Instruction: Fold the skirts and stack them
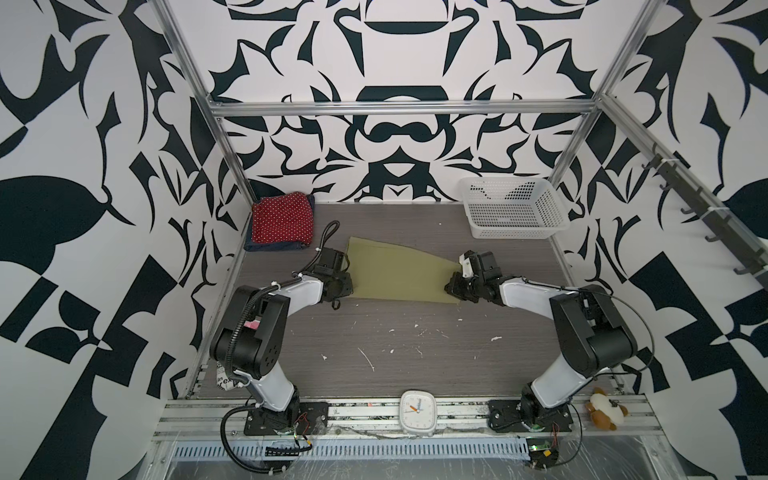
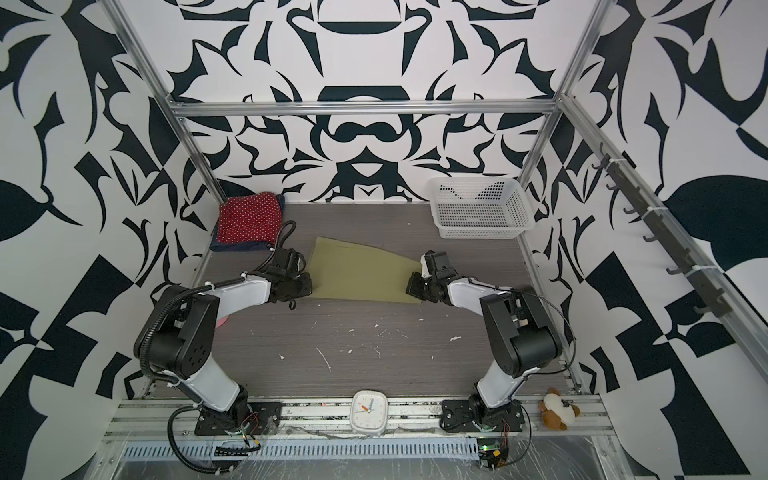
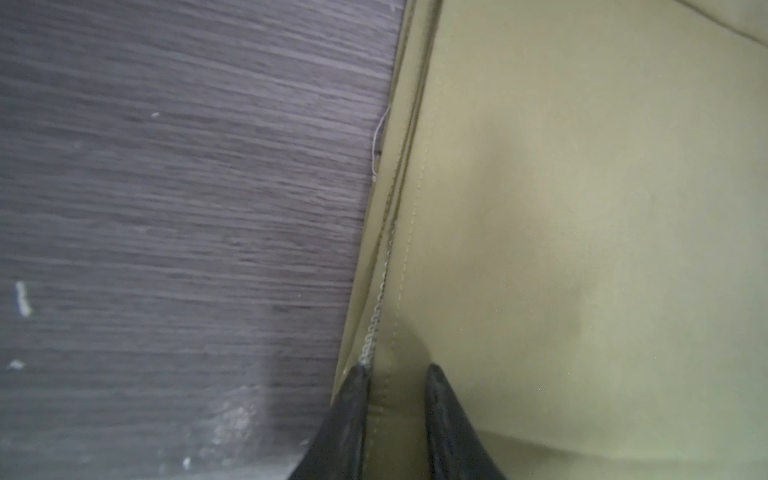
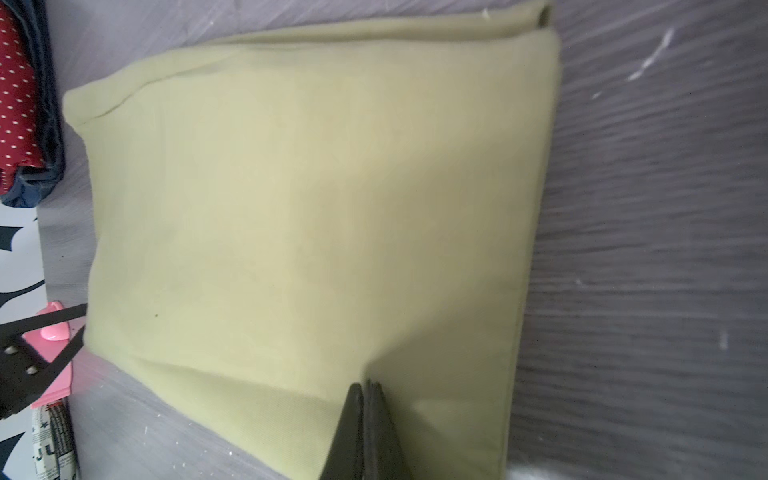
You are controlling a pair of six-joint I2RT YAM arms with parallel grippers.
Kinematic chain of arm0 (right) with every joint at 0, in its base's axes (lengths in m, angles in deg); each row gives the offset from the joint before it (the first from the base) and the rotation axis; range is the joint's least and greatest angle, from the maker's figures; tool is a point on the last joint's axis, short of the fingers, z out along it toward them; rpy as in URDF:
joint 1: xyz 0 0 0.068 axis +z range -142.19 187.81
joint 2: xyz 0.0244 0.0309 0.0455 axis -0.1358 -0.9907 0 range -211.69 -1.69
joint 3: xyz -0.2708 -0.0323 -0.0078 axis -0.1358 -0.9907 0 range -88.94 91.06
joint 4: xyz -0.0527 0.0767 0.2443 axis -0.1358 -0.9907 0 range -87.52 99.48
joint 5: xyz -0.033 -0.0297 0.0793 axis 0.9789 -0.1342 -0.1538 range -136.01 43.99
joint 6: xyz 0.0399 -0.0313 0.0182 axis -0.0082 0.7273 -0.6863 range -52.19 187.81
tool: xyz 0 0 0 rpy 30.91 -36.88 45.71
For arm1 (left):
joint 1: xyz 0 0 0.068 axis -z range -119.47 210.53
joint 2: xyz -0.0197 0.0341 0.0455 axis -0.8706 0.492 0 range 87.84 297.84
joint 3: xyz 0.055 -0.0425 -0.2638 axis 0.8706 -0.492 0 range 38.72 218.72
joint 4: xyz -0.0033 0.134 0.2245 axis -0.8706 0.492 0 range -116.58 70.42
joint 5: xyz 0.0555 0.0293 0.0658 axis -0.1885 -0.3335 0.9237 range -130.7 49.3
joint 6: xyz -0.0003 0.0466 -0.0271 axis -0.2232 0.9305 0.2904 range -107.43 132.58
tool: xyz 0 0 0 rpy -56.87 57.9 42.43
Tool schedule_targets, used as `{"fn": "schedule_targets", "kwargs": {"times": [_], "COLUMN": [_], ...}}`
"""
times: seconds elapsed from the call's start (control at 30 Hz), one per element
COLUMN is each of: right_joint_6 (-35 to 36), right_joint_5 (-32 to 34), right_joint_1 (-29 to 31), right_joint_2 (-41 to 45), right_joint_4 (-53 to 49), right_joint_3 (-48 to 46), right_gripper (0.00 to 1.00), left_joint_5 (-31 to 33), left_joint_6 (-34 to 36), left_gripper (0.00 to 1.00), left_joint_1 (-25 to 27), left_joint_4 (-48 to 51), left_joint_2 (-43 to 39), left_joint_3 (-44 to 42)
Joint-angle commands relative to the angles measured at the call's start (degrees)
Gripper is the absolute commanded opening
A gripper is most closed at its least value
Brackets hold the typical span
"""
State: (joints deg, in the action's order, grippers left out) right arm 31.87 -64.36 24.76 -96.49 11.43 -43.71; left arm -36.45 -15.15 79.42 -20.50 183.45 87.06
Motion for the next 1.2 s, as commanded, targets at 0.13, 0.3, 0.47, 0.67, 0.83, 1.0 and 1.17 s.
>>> {"fn": "schedule_targets", "kwargs": {"times": [0.13,0.3,0.47,0.67,0.83,1.0,1.17], "right_joint_6": [1.6,4.3,0.6,-3.6,-4.8,-3.8,-2.3], "right_joint_5": [0.8,-3.4,-6.2,-5.6,-5.7,-2.2,0.1], "right_joint_1": [-0.5,1.8,7.4,10.7,10.9,9.3,8.5], "right_joint_2": [3.8,7.4,5.7,-1.4,-5.6,-5.9,-4.1], "right_joint_4": [-2.9,-8.2,-3.5,2.1,4.9,4.1,1.2], "right_joint_3": [3.3,8.3,9.5,10.5,9.7,6.9,6.6], "right_gripper": [0.04,0.05,0.00,0.00,0.00,0.00,0.00], "left_joint_5": [6.7,6.0,-0.6,-4.6,-4.6,-1.3,3.4], "left_joint_6": [-2.7,-0.3,-0.9,-4.7,-7.5,-8.8,-7.6], "left_gripper": [0.29,0.29,0.21,0.15,0.13,0.12,0.13], "left_joint_1": [-0.3,1.0,6.9,13.3,13.8,12.4,11.0], "left_joint_4": [2.6,4.8,2.3,-5.6,-9.3,-9.1,-4.8], "left_joint_2": [-7.4,-13.2,-9.4,-0.2,3.5,1.5,-3.7], "left_joint_3": [-3.2,2.7,8.4,8.4,3.1,-2.9,-5.6]}}
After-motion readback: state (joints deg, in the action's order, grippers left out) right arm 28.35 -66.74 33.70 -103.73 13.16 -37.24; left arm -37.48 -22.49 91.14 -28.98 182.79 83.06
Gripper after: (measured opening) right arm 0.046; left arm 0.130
